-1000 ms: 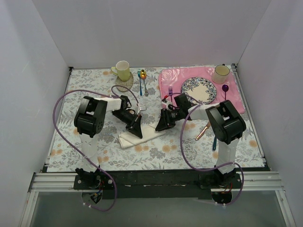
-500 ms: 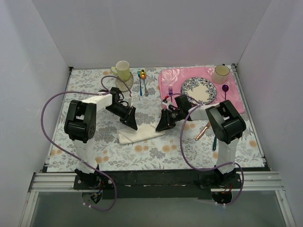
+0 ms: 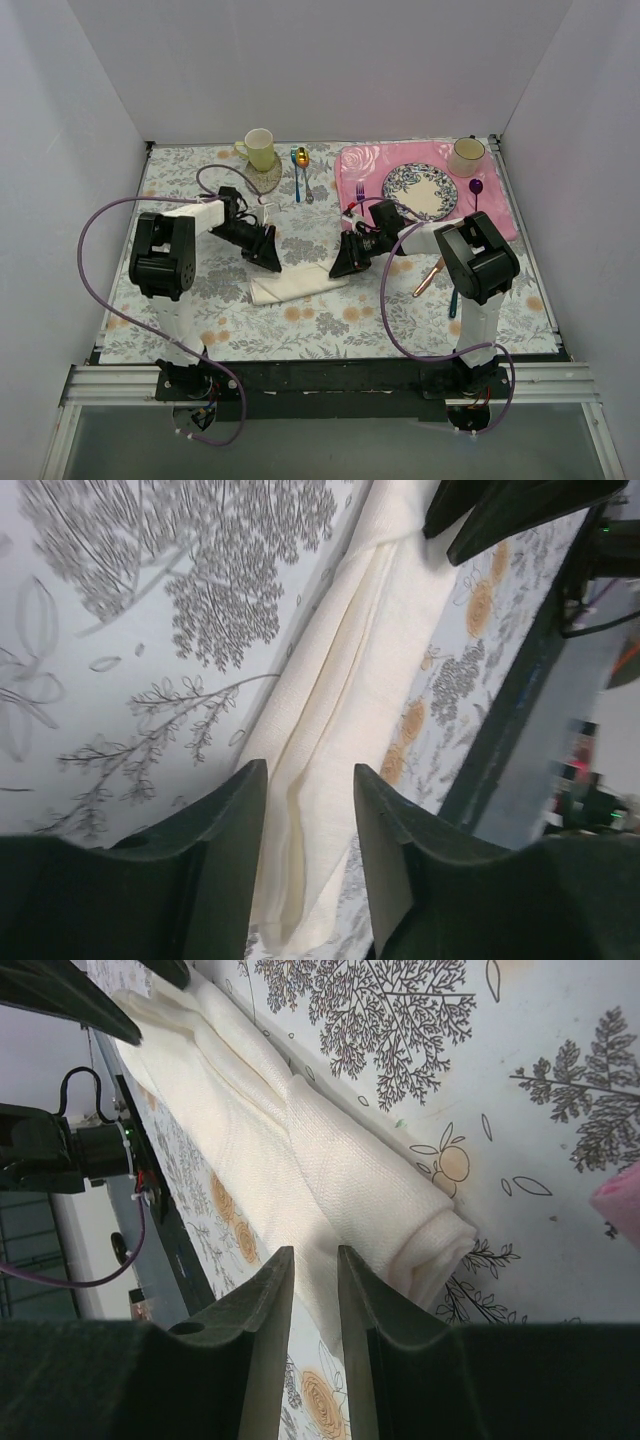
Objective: Fold the napkin into a case and place the utensils inside
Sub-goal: Smooth out the smaller rectangle-folded napkin at the center of the board, then pick up the smaller rectangle-folded napkin from the center of the board.
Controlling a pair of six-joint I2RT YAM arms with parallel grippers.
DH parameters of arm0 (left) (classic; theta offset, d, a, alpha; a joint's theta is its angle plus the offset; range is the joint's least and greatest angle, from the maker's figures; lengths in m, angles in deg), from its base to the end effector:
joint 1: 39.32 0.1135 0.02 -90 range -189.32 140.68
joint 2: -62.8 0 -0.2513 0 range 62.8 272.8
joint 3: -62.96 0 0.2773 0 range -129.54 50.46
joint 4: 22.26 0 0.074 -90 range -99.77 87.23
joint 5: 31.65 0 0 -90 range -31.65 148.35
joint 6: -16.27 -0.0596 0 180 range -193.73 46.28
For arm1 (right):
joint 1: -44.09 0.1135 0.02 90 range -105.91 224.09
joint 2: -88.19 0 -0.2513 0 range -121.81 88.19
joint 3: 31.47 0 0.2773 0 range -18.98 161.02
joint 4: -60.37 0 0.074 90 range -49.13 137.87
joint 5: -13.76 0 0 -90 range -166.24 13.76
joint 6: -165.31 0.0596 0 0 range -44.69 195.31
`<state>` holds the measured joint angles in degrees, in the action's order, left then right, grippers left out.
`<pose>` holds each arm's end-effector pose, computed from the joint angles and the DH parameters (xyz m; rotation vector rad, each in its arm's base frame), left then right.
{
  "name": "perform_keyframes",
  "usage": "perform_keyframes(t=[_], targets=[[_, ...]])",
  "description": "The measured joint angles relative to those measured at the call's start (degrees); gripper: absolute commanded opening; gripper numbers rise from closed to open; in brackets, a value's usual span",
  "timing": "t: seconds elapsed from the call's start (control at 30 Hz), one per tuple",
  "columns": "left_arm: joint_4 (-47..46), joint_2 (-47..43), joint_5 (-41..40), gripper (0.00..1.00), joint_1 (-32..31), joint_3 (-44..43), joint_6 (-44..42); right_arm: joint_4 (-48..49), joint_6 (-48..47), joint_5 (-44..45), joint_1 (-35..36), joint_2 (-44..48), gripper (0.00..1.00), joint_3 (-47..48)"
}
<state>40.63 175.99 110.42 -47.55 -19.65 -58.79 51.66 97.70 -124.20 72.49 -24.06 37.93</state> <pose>0.3406 -0.0968 0.0930 0.1929 -2.6255 1.2437 0.3214 0.2241 0.0683 -0.5265 2.5157 1.4003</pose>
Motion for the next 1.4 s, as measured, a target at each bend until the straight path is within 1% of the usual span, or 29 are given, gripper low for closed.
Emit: perform_keyframes(t=[0.13, 0.23, 0.4, 0.53, 0.67, 0.73, 0.8, 0.9, 0.93, 1.0, 1.1, 1.2, 1.3, 1.33, 1.37, 1.4], targets=[[-5.40, -6.54, -2.84, 0.45, -0.35, -0.26, -0.42, -0.35, -0.35, 0.02, 0.00, -0.02, 0.34, 0.20], [-7.41, -7.72, -5.44, 0.46, -1.55, -2.19, -2.29, -0.66, -0.72, -0.04, 0.00, -0.15, 0.34, 0.42], [-9.16, -4.94, -9.01, 0.47, -6.88, -3.82, -5.81, -1.36, -1.22, -0.22, 0.00, -0.35, 0.34, 0.94], [-9.62, -1.95, -10.14, 0.47, -10.99, -3.91, -6.60, -1.99, -1.60, -0.20, 0.02, -0.42, 0.34, 1.25], [-9.70, 0.44, -8.90, 0.47, -12.55, -4.98, -5.92, -2.34, -1.88, -0.11, 0.11, -0.44, 0.34, 1.44], [-9.79, 0.94, -8.61, 0.46, -13.03, -5.60, -5.79, -2.36, -1.99, -0.15, 0.11, -0.48, 0.34, 1.49], [-9.70, 1.46, -8.20, 0.44, -13.25, -6.12, -5.70, -2.40, -2.01, -0.24, 0.11, -0.55, 0.34, 1.53], [-9.68, 2.36, -7.30, 0.38, -13.64, -6.93, -5.81, -2.60, -2.03, -0.28, 0.11, -0.63, 0.34, 1.70], [-9.68, 2.47, -7.10, 0.34, -13.73, -6.95, -6.08, -2.73, -2.08, -0.28, 0.11, -0.63, 0.34, 1.75], [-9.40, 2.62, -6.93, 0.32, -13.88, -6.95, -6.69, -2.86, -2.21, -0.26, 0.11, -0.63, 0.34, 1.81], [-8.26, 2.75, -6.62, 0.25, -14.03, -6.95, -7.72, -2.86, -2.34, -0.28, 0.11, -0.63, 0.34, 1.81], [-7.06, 2.93, -6.45, 0.20, -14.12, -6.95, -8.68, -2.86, -2.43, -0.33, 0.11, -0.63, 0.34, 1.81], [-6.51, 3.02, -5.84, 0.09, -14.12, -6.95, -9.44, -2.86, -2.49, -0.35, 0.11, -0.63, 0.35, 1.81], [-6.38, 3.04, -5.64, 0.03, -14.12, -6.95, -9.57, -2.89, -2.51, -0.37, 0.11, -0.63, 0.36, 1.81], [-6.23, 3.08, -5.44, 0.00, -14.12, -6.95, -9.64, -2.89, -2.56, -0.42, 0.11, -0.63, 0.37, 1.84], [-6.05, 3.13, -5.27, 0.00, -14.12, -6.95, -9.70, -2.91, -2.62, -0.48, 0.11, -0.63, 0.38, 1.84]])
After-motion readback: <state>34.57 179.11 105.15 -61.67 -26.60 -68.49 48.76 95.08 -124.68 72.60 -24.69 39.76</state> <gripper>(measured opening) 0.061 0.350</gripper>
